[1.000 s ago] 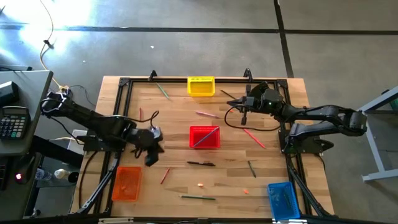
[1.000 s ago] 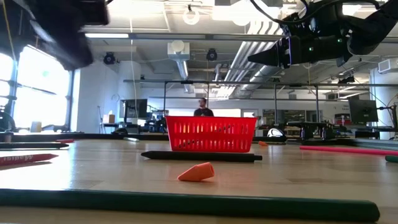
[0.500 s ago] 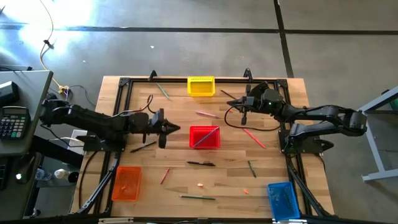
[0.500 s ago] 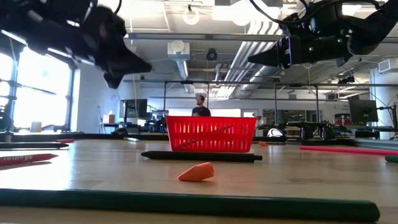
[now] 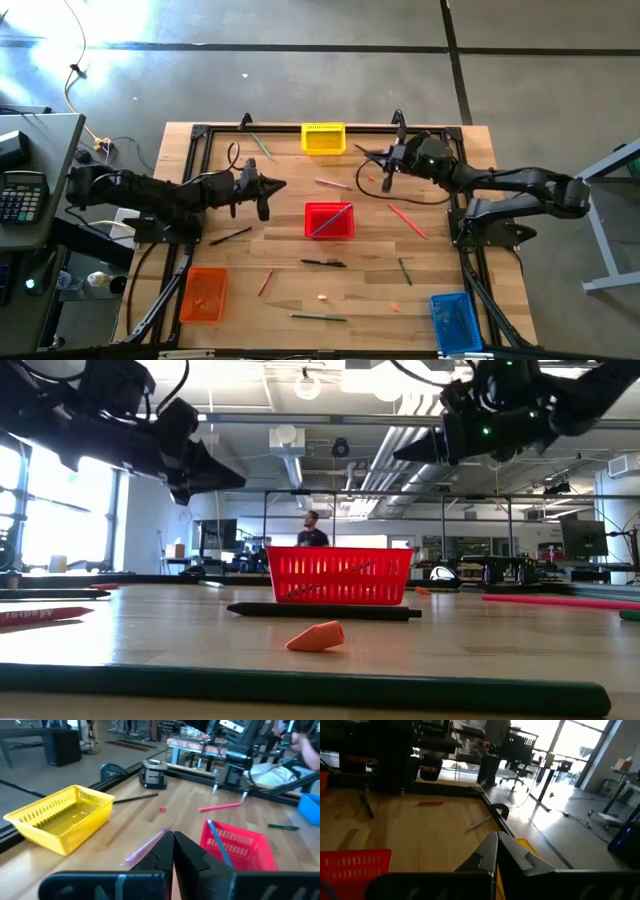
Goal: Sort crayons/erasers/pens/pencils in bins
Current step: Put the purple ball pen into the yellow bin
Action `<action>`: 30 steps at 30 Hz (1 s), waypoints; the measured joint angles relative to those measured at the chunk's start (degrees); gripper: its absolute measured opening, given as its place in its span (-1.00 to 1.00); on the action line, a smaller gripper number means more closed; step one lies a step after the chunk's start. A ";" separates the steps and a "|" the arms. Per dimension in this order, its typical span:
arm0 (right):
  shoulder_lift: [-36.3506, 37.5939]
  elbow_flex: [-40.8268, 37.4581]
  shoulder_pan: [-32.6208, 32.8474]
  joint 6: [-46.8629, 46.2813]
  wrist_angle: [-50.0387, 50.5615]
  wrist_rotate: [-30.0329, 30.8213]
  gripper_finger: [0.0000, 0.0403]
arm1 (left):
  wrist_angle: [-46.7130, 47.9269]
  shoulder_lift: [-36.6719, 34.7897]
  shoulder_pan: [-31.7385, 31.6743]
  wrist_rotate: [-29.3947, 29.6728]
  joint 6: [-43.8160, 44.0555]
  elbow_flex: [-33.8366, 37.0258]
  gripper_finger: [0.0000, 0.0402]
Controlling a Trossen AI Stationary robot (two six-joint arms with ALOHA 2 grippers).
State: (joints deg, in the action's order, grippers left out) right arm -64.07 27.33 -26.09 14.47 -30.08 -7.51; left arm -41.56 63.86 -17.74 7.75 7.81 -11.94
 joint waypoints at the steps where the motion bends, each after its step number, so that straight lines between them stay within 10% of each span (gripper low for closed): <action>1: 0.00 0.81 -0.01 -0.50 2.15 0.00 -1.00 | 0.08 0.00 -0.44 -0.02 -0.04 0.00 -1.00; 30: 0.00 3.87 -3.25 -2.47 9.65 -1.80 -1.00 | 0.32 0.00 -9.27 -1.63 0.51 0.00 -1.00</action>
State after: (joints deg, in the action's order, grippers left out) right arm -64.07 31.20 -29.34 12.00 -20.43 -9.30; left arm -41.23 63.86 -27.00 6.12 8.32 -11.94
